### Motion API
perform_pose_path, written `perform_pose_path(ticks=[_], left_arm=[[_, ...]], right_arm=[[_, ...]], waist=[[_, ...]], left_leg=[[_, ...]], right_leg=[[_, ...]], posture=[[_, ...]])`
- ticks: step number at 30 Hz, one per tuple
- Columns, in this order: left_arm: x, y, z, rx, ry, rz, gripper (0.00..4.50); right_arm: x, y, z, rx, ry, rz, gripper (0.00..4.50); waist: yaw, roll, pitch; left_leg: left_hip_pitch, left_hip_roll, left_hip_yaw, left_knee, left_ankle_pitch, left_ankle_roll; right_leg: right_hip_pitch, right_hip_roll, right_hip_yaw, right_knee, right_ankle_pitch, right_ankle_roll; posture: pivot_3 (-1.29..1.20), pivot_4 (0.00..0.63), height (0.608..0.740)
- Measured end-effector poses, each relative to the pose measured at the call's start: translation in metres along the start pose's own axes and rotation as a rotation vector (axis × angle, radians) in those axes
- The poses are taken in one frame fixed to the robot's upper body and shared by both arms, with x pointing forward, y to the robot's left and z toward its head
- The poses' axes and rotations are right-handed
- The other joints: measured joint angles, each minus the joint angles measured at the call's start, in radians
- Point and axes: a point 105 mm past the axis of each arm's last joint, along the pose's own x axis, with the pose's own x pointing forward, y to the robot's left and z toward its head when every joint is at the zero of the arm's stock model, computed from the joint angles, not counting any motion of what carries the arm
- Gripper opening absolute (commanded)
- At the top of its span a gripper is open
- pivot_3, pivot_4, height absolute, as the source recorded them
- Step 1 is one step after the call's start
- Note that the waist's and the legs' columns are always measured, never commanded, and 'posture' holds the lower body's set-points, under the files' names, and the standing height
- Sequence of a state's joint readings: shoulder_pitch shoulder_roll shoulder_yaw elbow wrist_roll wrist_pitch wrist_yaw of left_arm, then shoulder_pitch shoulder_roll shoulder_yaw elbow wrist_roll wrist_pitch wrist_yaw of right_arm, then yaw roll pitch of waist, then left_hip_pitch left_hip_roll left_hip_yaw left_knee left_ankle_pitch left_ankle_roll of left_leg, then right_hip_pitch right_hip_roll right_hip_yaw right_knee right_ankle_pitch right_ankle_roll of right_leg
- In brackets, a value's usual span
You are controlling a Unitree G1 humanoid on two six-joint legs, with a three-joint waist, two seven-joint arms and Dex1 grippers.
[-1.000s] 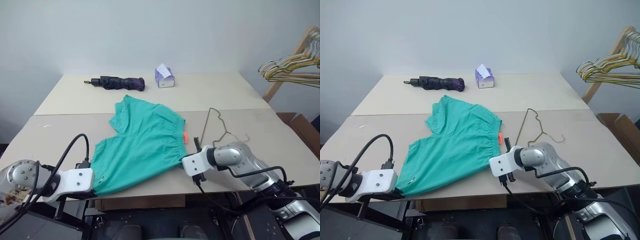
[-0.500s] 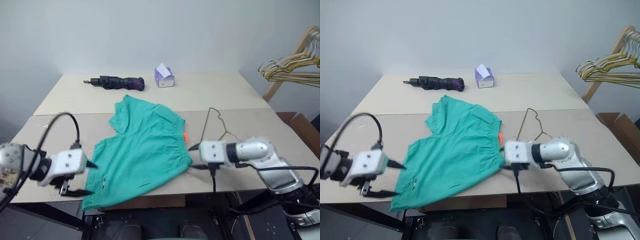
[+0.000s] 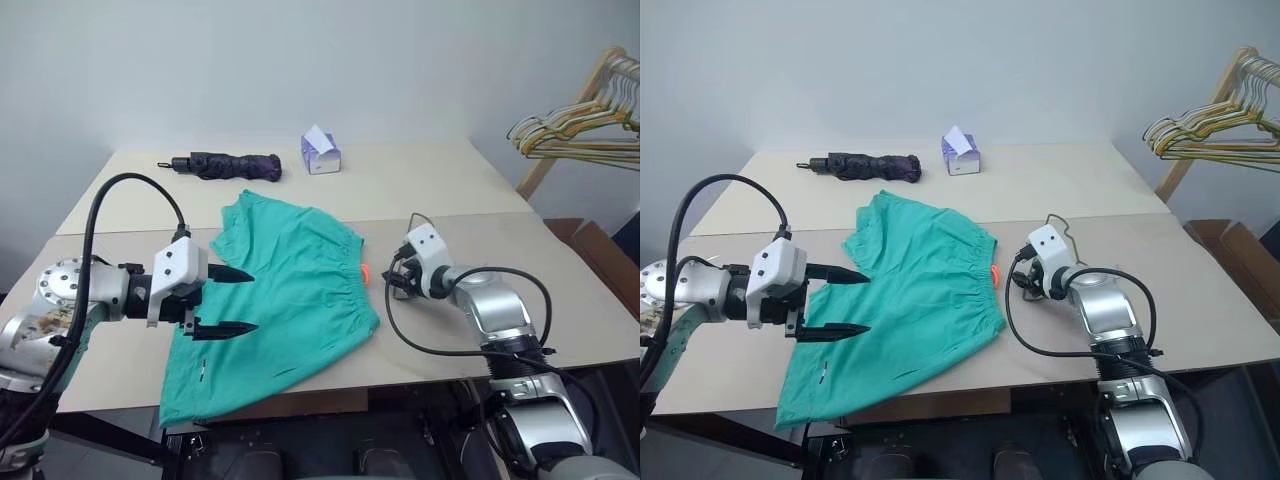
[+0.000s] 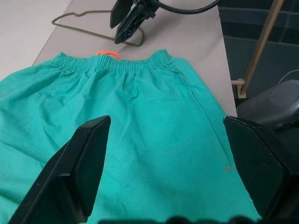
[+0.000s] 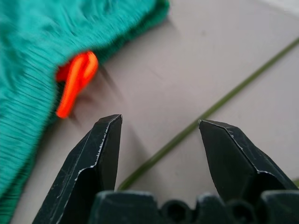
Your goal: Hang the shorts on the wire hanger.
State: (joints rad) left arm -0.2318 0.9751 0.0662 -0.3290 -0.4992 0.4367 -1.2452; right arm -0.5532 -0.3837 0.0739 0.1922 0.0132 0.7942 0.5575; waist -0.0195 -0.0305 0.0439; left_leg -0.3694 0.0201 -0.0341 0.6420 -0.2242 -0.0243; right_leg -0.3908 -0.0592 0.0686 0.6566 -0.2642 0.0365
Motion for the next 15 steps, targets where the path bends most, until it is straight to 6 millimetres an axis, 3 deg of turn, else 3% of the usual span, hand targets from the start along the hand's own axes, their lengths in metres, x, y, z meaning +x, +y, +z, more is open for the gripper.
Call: perform_pose_path(ticks=[8, 15], left_arm=[[-0.005, 0.014, -0.003, -0.003, 0.015, 0.004, 4.15], [-0.016, 0.028, -0.008, -0.02, 0.021, 0.033, 4.15]], right_arm=[[0.011, 0.003, -0.015, -0.125, 0.066, -0.044, 3.12], [-0.04, -0.033, -0.055, -0.041, 0.083, -0.131, 3.12]], waist=[[-0.033, 0.0, 0.0], [-0.026, 0.0, 0.0]], left_leg=[[0.0, 0.0, -0.001, 0.0, 0.0, 0.0], [0.0, -0.001, -0.001, 0.001, 0.0, 0.0]], right_leg=[[0.001, 0.0, 0.0, 0.0, -0.001, 0.002], [0.002, -0.001, -0.001, -0.001, -0.005, 0.009]], posture=[[-0.04, 0.0, 0.74], [-0.04, 0.0, 0.74]])
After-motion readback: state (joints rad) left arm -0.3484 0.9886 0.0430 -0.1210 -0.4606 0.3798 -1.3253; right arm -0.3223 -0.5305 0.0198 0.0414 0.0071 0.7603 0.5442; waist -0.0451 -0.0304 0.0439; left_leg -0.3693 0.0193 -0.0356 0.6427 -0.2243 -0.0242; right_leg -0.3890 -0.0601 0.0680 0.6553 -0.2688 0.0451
